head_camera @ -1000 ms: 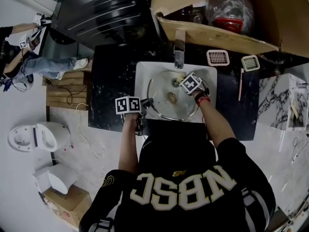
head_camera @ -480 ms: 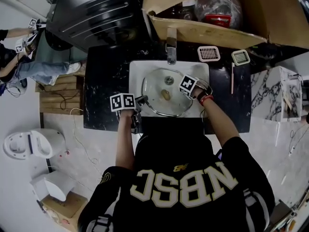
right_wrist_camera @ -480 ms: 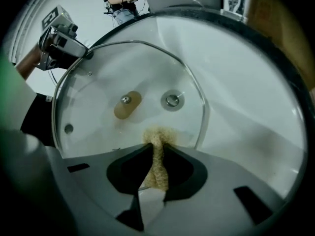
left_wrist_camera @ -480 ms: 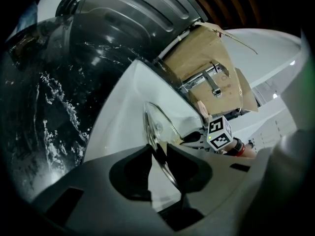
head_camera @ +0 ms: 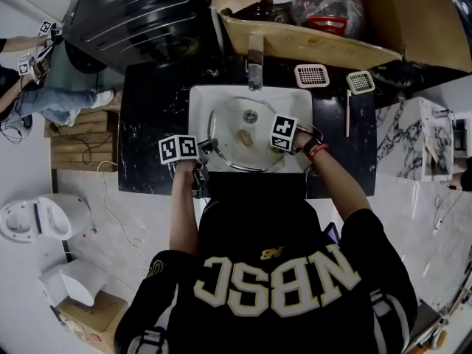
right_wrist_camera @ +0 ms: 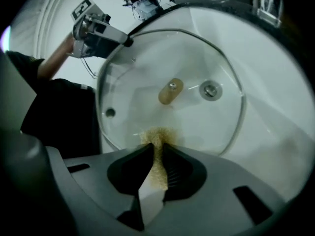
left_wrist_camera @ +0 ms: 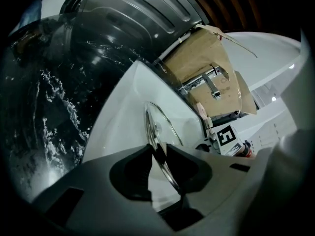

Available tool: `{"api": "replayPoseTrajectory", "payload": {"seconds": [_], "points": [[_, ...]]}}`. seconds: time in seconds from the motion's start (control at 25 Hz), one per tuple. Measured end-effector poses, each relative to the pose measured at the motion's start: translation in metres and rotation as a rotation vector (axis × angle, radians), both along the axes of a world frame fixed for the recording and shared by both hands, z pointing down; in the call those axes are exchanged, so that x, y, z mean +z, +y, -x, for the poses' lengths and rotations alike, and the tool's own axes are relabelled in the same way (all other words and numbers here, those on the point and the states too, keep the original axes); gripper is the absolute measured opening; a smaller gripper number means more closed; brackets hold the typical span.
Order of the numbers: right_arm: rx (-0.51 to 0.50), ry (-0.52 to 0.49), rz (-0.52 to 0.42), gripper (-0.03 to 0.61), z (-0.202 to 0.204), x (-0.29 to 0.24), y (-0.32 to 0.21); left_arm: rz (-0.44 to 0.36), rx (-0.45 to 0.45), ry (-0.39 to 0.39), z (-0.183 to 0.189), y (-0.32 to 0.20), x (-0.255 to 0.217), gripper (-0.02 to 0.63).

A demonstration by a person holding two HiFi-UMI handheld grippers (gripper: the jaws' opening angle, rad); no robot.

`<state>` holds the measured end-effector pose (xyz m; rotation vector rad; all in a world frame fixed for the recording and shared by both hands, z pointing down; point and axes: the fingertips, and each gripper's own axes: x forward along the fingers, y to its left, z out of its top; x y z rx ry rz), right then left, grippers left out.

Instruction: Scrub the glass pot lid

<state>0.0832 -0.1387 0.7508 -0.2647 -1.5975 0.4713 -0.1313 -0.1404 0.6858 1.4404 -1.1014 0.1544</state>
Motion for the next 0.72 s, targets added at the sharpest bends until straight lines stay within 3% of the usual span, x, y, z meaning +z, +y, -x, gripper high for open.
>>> {"api": "replayPoseTrajectory", "payload": {"seconds": [0.08, 0.16, 0.4, 0.72], "points": [[0.014, -0.049, 0.11, 0.071, 0.007, -0.011, 0.024, 0.0, 0.012, -0.01, -0.001, 0.001, 0.0, 0.102], [0.023, -0.088, 0.161, 0.071, 0.012, -0.017, 0.042, 0.001, 0.008, -0.006, 0.0, 0.003, -0.001, 0.096], [0.12, -0.213, 0.169, 0.072, 0.034, -0.029, 0.059, 0.004, -0.031, 0.033, 0.004, 0.004, -0.003, 0.087], [0.197, -0.418, 0.161, 0.072, 0.101, -0.053, 0.069, 0.015, -0.033, 0.036, 0.005, 0.004, -0.002, 0.086]]}}
